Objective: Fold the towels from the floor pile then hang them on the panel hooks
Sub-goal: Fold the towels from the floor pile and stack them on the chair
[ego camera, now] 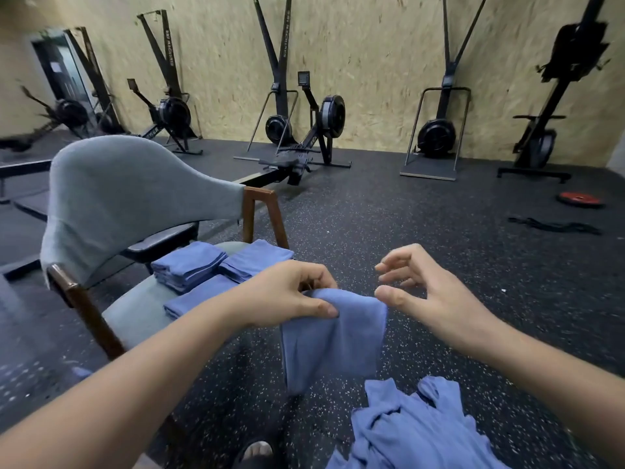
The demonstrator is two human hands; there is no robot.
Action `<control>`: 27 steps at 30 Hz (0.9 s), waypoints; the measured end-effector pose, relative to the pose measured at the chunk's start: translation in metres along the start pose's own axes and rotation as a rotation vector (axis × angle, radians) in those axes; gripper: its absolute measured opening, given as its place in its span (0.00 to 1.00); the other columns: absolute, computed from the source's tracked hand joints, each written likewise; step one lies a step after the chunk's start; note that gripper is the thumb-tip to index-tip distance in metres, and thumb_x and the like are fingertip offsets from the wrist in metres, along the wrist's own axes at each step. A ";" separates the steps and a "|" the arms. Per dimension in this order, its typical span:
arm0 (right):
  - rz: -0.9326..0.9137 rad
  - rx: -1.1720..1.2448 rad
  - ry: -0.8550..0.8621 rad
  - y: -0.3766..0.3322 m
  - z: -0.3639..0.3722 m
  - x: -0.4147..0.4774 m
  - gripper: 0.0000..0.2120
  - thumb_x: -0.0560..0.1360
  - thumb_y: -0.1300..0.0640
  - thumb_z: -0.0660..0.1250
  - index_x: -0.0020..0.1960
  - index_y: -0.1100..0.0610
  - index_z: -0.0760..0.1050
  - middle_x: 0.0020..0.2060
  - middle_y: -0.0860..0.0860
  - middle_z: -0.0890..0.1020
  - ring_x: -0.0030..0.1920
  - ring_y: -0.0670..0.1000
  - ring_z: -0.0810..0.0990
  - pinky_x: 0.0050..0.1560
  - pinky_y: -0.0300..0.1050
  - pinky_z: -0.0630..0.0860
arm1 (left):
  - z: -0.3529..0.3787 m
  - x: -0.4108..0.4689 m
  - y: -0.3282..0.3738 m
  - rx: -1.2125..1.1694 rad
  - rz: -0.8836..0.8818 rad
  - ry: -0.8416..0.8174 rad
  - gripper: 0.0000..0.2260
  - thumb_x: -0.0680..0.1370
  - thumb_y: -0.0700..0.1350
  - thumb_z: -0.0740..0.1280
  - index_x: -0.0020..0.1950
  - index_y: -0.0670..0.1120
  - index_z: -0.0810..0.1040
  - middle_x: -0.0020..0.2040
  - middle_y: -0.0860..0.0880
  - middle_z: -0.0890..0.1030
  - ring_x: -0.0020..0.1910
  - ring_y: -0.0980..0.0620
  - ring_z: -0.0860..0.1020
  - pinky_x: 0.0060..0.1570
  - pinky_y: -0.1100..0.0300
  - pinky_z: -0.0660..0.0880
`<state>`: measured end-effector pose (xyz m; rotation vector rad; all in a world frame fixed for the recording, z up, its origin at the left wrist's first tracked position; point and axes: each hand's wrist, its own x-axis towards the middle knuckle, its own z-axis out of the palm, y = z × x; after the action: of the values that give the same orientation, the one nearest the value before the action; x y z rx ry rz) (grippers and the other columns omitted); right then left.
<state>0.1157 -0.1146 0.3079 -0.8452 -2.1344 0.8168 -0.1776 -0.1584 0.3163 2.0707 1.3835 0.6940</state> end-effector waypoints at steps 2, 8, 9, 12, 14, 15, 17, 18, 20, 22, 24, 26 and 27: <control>-0.001 -0.019 -0.130 -0.006 0.012 0.015 0.19 0.76 0.43 0.77 0.64 0.42 0.78 0.57 0.40 0.86 0.62 0.43 0.83 0.66 0.48 0.75 | -0.004 -0.007 -0.001 -0.023 -0.015 -0.014 0.07 0.78 0.45 0.78 0.53 0.50 0.83 0.47 0.54 0.85 0.45 0.61 0.79 0.49 0.60 0.75; 0.015 0.089 -0.296 -0.002 0.045 0.054 0.05 0.77 0.58 0.79 0.51 0.52 0.85 0.45 0.53 0.88 0.45 0.48 0.83 0.52 0.54 0.80 | -0.035 -0.028 -0.014 0.071 -0.142 -0.055 0.09 0.78 0.52 0.78 0.56 0.53 0.83 0.51 0.52 0.86 0.51 0.53 0.82 0.55 0.51 0.77; 0.014 0.116 -0.292 -0.003 0.053 0.061 0.06 0.76 0.59 0.79 0.51 0.53 0.85 0.45 0.55 0.88 0.44 0.47 0.83 0.51 0.54 0.80 | -0.040 -0.031 -0.017 0.115 -0.158 -0.070 0.10 0.78 0.53 0.78 0.58 0.55 0.83 0.50 0.54 0.85 0.51 0.53 0.82 0.53 0.54 0.76; -0.025 0.178 -0.241 -0.009 0.087 0.085 0.08 0.74 0.57 0.78 0.52 0.52 0.84 0.45 0.55 0.88 0.44 0.48 0.82 0.51 0.58 0.81 | -0.049 -0.037 -0.024 0.259 -0.187 -0.045 0.09 0.77 0.54 0.77 0.55 0.56 0.82 0.38 0.58 0.77 0.38 0.60 0.74 0.38 0.65 0.67; -0.037 0.206 -0.176 -0.011 0.108 0.104 0.12 0.72 0.52 0.79 0.54 0.48 0.83 0.41 0.53 0.85 0.41 0.48 0.79 0.48 0.56 0.79 | -0.056 -0.040 -0.031 0.250 -0.211 -0.021 0.14 0.78 0.58 0.76 0.46 0.51 0.77 0.34 0.57 0.71 0.34 0.59 0.68 0.35 0.62 0.64; -0.020 0.228 -0.164 -0.011 0.117 0.112 0.15 0.71 0.48 0.80 0.56 0.46 0.82 0.39 0.51 0.82 0.40 0.48 0.77 0.47 0.53 0.76 | -0.061 -0.042 -0.036 0.216 -0.232 -0.010 0.18 0.79 0.59 0.75 0.42 0.48 0.73 0.34 0.57 0.68 0.33 0.58 0.66 0.35 0.60 0.62; 0.070 0.253 -0.234 -0.006 0.132 0.126 0.25 0.68 0.39 0.83 0.60 0.43 0.80 0.44 0.46 0.84 0.45 0.45 0.81 0.53 0.49 0.78 | -0.073 -0.047 -0.051 0.149 -0.289 0.040 0.23 0.79 0.60 0.75 0.41 0.44 0.69 0.35 0.54 0.65 0.35 0.55 0.64 0.38 0.56 0.61; 0.126 0.241 -0.307 -0.001 0.141 0.130 0.28 0.66 0.38 0.84 0.62 0.44 0.80 0.50 0.44 0.87 0.51 0.45 0.85 0.59 0.51 0.80 | -0.080 -0.049 -0.059 0.114 -0.327 0.062 0.24 0.79 0.60 0.75 0.42 0.42 0.69 0.36 0.52 0.66 0.37 0.54 0.64 0.40 0.54 0.61; 0.214 0.204 -0.443 0.012 0.161 0.136 0.28 0.66 0.42 0.85 0.62 0.46 0.82 0.56 0.43 0.88 0.59 0.45 0.86 0.65 0.56 0.82 | -0.094 -0.053 -0.077 0.047 -0.406 0.093 0.22 0.78 0.60 0.76 0.45 0.42 0.75 0.37 0.51 0.71 0.38 0.55 0.69 0.41 0.55 0.65; 0.265 0.245 -0.487 0.027 0.183 0.141 0.22 0.69 0.47 0.84 0.61 0.50 0.85 0.56 0.45 0.89 0.60 0.49 0.86 0.67 0.60 0.80 | -0.109 -0.056 -0.098 0.004 -0.473 0.108 0.19 0.77 0.61 0.77 0.48 0.46 0.82 0.42 0.49 0.81 0.42 0.56 0.77 0.44 0.57 0.70; 0.328 0.356 -0.480 0.038 0.206 0.147 0.19 0.71 0.50 0.82 0.59 0.55 0.86 0.56 0.52 0.89 0.61 0.56 0.86 0.68 0.63 0.79 | -0.122 -0.058 -0.125 0.011 -0.532 0.140 0.21 0.73 0.64 0.78 0.50 0.48 0.85 0.50 0.46 0.85 0.48 0.52 0.81 0.49 0.54 0.73; 0.422 0.447 -0.416 0.043 0.228 0.157 0.21 0.71 0.50 0.80 0.59 0.61 0.84 0.57 0.59 0.87 0.57 0.60 0.87 0.62 0.60 0.82 | -0.130 -0.058 -0.154 0.027 -0.607 0.188 0.19 0.73 0.64 0.77 0.51 0.50 0.86 0.52 0.46 0.86 0.52 0.48 0.83 0.50 0.52 0.74; 0.465 0.481 -0.372 0.042 0.239 0.162 0.21 0.72 0.50 0.80 0.59 0.63 0.82 0.57 0.61 0.87 0.54 0.59 0.87 0.56 0.56 0.83 | -0.133 -0.057 -0.168 0.024 -0.647 0.216 0.18 0.74 0.63 0.77 0.51 0.50 0.86 0.52 0.46 0.86 0.52 0.46 0.83 0.49 0.52 0.74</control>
<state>-0.1440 -0.0377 0.2007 -0.9926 -1.9192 1.7622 -0.3972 -0.1367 0.2893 1.4458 2.0441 0.6227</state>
